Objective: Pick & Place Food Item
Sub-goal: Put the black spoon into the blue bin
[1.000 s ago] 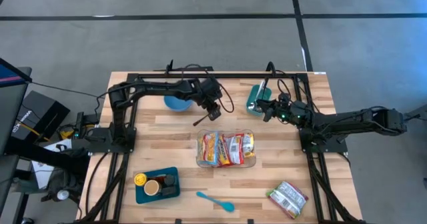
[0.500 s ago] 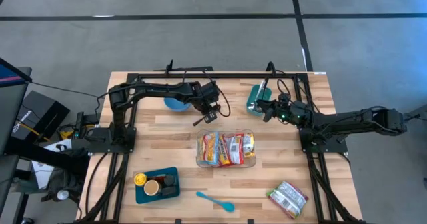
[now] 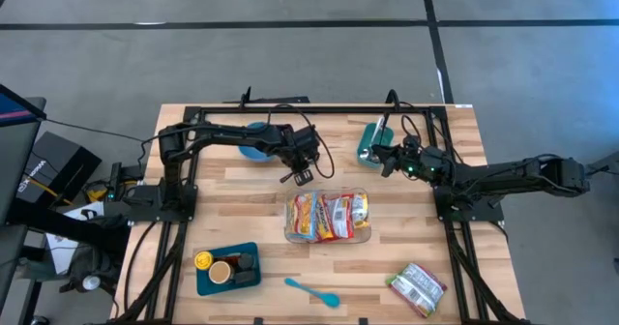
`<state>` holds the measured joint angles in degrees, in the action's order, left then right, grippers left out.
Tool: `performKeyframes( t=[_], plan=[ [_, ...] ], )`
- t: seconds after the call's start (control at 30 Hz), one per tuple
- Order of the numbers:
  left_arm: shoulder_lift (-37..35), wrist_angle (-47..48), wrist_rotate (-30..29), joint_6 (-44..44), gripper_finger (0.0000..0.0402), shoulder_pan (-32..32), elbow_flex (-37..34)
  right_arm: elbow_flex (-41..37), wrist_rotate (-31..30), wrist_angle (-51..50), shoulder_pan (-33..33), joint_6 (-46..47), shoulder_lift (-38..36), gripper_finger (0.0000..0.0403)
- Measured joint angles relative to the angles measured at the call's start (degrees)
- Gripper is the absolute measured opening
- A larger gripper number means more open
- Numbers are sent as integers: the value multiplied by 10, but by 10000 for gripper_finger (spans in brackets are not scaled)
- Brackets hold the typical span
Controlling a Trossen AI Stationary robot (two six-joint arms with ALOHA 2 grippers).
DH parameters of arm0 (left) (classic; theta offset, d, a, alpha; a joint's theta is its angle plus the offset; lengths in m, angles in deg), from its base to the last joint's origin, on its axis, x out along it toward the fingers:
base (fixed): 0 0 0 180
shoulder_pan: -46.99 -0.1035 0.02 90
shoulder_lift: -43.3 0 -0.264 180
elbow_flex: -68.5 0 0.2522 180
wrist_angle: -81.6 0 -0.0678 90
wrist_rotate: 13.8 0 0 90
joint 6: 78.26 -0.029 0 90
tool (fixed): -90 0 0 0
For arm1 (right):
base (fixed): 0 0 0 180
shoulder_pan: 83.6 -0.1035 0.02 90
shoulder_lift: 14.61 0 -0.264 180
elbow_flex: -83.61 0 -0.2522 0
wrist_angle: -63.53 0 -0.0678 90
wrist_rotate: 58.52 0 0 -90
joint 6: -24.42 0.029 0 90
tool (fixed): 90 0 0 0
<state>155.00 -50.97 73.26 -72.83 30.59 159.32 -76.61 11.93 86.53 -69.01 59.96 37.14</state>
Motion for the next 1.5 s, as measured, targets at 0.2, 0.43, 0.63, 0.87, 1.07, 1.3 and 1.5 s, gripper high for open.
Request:
performKeyframes(
  t=[0.2, 0.43, 0.63, 0.87, 1.07, 1.3, 1.5],
  plan=[
    [0, -3, -1, -31, 115, 0, 0, 0, 0, -6, 0, 0, 0, 53],
    [0, -18, -40, -31, 145, 0, 0, 0, 0, -9, 0, 30, 0, 53],
    [0, -37, -48, -38, 140, -4, 0, 0, 1, -13, 0, 58, 0, 53],
    [0, -52, -41, -7, 131, -14, 0, 0, 1, -13, 0, 71, 0, 53],
    [0, -63, -12, -6, 127, -3, -12, 0, 2, -13, 0, 76, 0, 53],
    [3, -75, -12, 9, 127, -5, -55, 0, 2, -19, 0, 76, 0, 53],
    [2, -102, -13, 13, 127, -5, -81, 0, 1, -27, 0, 76, 0, 53]
  ],
)
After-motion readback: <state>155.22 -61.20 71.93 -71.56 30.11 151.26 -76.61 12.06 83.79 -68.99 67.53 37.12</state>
